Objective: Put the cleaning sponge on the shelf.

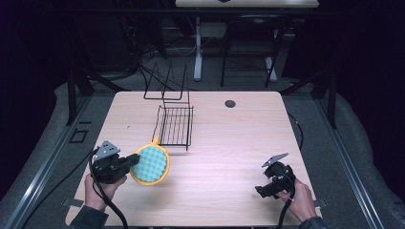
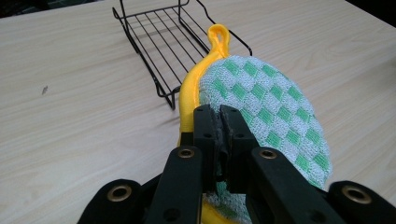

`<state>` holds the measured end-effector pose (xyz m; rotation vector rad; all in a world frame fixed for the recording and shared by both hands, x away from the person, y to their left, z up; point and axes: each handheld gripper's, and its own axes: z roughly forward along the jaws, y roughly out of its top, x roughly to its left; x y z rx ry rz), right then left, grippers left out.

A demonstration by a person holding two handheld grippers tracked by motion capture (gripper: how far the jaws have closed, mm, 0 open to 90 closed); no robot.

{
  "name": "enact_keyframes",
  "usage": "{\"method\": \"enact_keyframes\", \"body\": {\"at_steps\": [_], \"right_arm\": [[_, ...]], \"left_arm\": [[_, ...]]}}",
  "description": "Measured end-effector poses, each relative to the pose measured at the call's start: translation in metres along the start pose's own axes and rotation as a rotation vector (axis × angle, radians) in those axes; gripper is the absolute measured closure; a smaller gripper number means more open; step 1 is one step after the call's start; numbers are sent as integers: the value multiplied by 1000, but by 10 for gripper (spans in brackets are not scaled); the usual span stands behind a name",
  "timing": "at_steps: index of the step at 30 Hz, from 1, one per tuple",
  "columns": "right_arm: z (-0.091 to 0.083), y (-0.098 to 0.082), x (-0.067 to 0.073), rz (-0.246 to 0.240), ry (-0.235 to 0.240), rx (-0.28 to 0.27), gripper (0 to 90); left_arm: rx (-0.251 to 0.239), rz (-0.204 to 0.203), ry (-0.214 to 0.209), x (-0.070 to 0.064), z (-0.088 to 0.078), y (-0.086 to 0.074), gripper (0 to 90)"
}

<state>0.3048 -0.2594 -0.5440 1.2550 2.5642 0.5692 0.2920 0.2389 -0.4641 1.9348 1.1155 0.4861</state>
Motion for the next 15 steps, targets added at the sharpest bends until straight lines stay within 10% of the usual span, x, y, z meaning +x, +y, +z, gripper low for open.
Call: {"method": "enact_keyframes", "body": {"at_steps": [15], "right_arm": [[-1, 0, 0, -3, -1, -1, 85]], "left_arm": [[-46, 11, 15, 10, 11, 19, 864]]}}
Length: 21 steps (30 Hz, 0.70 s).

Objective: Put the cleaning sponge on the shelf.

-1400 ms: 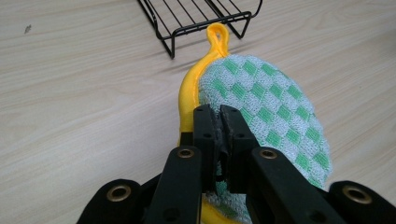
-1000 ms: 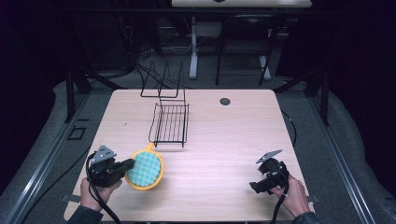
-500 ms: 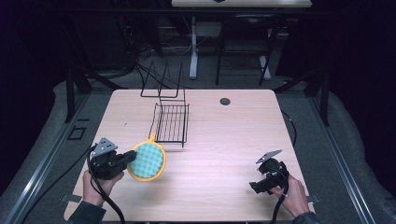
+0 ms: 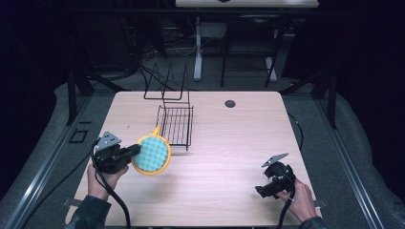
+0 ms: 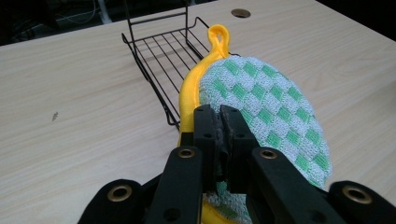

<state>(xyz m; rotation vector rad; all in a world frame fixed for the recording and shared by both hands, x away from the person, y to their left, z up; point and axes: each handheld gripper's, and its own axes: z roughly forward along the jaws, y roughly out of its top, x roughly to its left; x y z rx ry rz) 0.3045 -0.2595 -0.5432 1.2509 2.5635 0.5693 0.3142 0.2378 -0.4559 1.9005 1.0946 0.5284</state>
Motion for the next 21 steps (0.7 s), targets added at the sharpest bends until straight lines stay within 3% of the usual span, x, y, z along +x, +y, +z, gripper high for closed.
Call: {"method": "enact_keyframes", "body": {"at_steps": [11, 21], "right_arm": [[0, 0, 2, -1, -9, -6, 87], [0, 0, 1, -6, -8, 1, 89]], "left_arm": [[-53, 11, 20, 6, 11, 13, 864], [-60, 9, 41, 10, 28, 20, 865]]}}
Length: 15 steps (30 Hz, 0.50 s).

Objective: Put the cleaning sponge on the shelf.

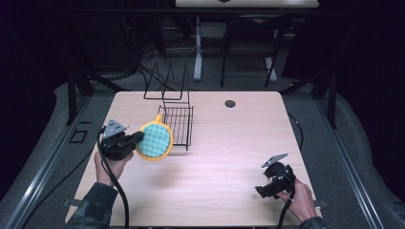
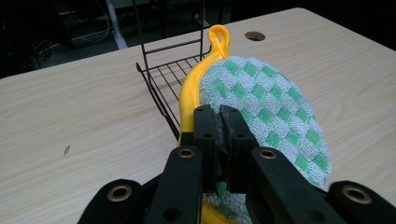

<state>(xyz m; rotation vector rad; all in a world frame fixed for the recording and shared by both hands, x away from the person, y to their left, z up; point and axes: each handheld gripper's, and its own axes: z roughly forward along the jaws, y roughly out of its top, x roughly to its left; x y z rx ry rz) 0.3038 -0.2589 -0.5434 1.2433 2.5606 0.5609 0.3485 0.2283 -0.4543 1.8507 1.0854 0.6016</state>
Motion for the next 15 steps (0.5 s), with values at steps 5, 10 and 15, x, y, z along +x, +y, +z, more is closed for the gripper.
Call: {"method": "enact_keyframes", "body": {"at_steps": [5, 10, 15], "right_arm": [[-1, 0, 0, 0, -5, 1, 88], [-2, -1, -1, 0, -10, -3, 85], [-1, 0, -1, -2, -11, 4, 84]], "left_arm": [[-4, 0, 6, 1, 6, 3, 864], [-7, -5, 12, 2, 15, 6, 864], [-15, -9, 29, 3, 22, 7, 865]]}}
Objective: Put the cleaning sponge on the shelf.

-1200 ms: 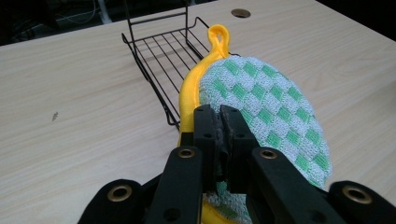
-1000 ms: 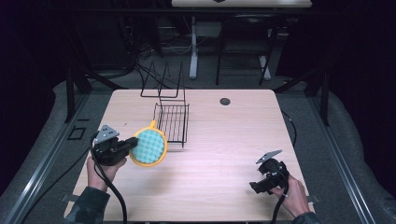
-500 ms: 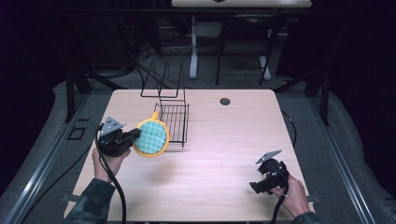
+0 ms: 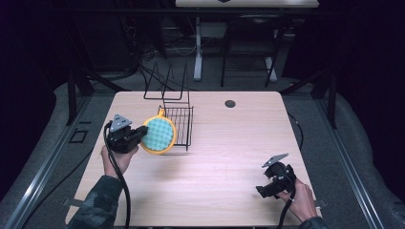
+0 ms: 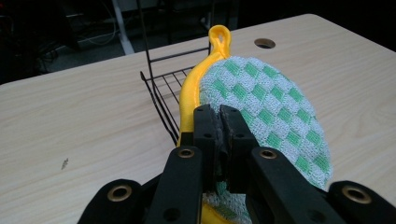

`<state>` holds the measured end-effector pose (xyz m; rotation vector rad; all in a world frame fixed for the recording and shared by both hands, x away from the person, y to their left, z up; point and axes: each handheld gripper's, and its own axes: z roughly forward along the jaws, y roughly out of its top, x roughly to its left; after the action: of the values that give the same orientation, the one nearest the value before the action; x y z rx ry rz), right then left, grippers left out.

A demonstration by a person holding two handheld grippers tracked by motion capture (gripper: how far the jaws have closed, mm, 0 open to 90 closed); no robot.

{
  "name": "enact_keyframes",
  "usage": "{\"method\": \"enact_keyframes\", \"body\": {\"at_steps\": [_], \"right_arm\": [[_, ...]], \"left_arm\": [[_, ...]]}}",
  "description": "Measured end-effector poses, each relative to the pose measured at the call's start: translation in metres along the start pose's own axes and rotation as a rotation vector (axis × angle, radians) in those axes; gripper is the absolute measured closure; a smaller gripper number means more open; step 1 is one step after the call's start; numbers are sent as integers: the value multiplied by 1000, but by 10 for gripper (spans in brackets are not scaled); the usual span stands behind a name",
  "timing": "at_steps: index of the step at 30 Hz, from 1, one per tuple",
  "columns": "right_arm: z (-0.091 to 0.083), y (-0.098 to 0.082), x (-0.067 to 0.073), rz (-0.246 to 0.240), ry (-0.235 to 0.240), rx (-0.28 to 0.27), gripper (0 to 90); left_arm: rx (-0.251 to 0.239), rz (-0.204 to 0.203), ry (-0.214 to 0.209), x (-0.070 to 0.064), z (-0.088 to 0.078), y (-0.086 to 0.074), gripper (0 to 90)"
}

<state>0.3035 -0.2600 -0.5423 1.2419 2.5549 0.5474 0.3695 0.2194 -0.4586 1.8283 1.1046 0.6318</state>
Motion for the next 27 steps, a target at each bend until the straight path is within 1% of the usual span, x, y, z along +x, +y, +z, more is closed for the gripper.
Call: {"method": "enact_keyframes", "body": {"at_steps": [3, 4, 7, 12, 15, 19, 23, 25, 26, 27], "right_arm": [[0, 0, 0, 1, -1, -1, 84], [0, 0, 0, 2, 0, -1, 84], [0, 0, 0, 1, 2, -1, 84], [1, 0, 0, 5, 4, -5, 84], [1, 0, 1, 2, 2, 3, 85], [1, 0, 1, -1, 1, 1, 85], [2, 0, 0, -1, 7, 4, 85], [2, 0, 1, 1, 9, 5, 85], [2, 0, 1, 0, 8, 3, 85], [2, 0, 1, -1, 7, 2, 84]], "left_arm": [[-1, -12, 4, 0, 5, 1, 865], [2, -9, 5, 1, 6, 1, 864], [-5, -25, 8, 1, 11, 2, 864], [-4, -24, 17, 1, 18, 2, 864], [-6, -32, 24, 1, 22, 3, 864], [-17, -58, 25, 2, 27, 2, 864], [-10, -55, 24, 3, 33, 2, 864], [-17, -53, 32, 4, 35, 3, 863], [-22, -56, 33, 5, 36, 3, 864], [-20, -68, 31, 5, 37, 2, 863]]}}
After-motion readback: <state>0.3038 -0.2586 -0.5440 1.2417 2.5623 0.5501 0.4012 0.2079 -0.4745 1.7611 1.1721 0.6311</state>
